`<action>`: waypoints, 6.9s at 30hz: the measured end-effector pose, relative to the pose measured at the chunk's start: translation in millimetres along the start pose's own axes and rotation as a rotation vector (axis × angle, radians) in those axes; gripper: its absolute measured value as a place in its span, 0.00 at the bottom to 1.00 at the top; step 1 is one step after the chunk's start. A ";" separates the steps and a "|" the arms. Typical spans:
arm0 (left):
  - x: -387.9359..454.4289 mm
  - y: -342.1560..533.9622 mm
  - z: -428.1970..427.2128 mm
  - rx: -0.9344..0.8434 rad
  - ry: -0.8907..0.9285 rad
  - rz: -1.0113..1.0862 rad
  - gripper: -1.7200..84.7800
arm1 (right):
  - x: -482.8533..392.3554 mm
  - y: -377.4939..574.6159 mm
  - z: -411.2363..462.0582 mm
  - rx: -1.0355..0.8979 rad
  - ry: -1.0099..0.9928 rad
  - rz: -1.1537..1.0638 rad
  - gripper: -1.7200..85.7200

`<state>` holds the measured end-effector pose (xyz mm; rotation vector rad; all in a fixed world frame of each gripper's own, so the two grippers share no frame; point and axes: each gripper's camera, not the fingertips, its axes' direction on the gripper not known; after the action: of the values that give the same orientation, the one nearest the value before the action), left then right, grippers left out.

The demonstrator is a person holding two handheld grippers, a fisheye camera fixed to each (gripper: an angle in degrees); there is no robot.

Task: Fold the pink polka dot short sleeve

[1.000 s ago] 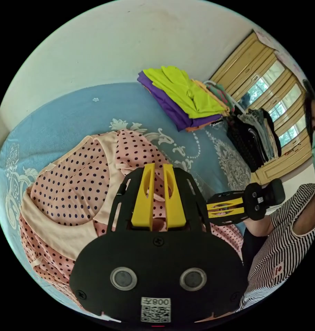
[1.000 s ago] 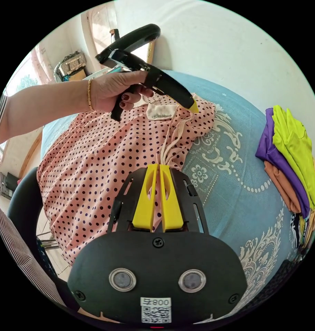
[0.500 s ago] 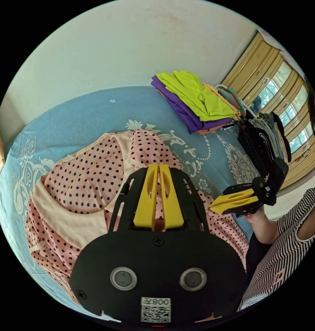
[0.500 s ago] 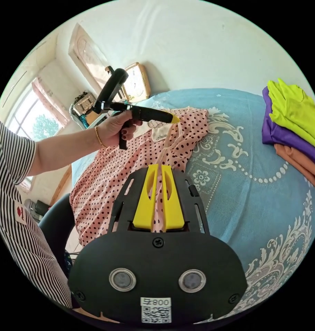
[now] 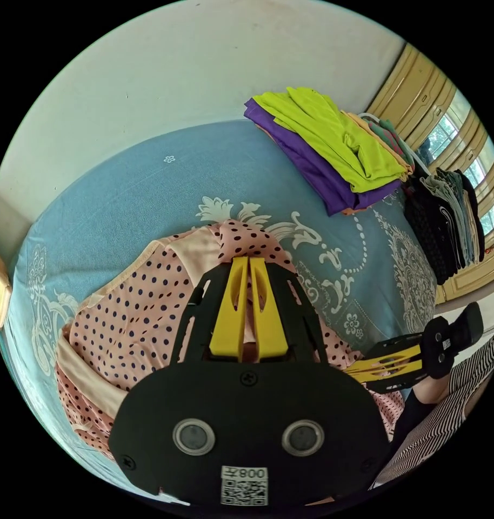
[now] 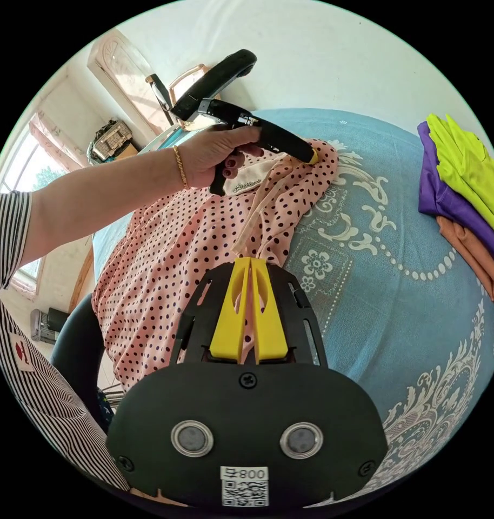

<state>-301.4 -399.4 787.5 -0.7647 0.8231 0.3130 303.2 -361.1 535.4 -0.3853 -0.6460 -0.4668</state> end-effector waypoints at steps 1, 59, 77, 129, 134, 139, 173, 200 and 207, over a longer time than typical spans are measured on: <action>-0.5 4.8 -3.8 0.013 0.007 0.000 0.02 | -2.7 -2.4 0.3 0.002 0.000 0.000 0.02; -327.1 686.6 -186.5 0.487 0.258 -0.885 0.11 | -334.4 -406.4 157.4 -0.195 0.031 -0.177 0.09; -390.8 748.0 -188.1 0.587 0.405 -0.870 0.05 | -443.9 -633.5 300.1 -0.320 0.051 -0.414 0.09; -344.7 625.2 -189.2 0.313 0.299 -0.376 0.04 | -242.8 -765.5 336.3 -0.316 -0.287 -0.092 0.05; -332.6 604.4 -183.3 0.237 0.283 -0.321 0.05 | -226.3 -762.2 319.8 -0.252 -0.227 -0.074 0.05; -326.0 590.9 -179.9 0.203 0.286 -0.299 0.06 | -230.0 -765.4 311.5 -0.209 -0.154 -0.107 0.04; -315.3 567.0 -190.8 0.183 0.271 -0.344 0.05 | -247.4 -757.2 353.8 -0.289 -0.052 -0.219 0.02; -289.4 598.3 -206.9 0.191 0.186 -0.406 0.03 | -276.6 -627.3 306.4 -0.292 -0.147 -0.285 0.02; -283.8 616.6 -207.3 0.197 0.179 -0.463 0.02 | -283.0 -609.3 299.8 -0.247 -0.063 -0.265 0.02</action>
<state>-924.6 -109.6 610.4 -0.7799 0.8039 -0.2502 -359.4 -640.1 691.4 -0.5525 -0.7064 -0.7934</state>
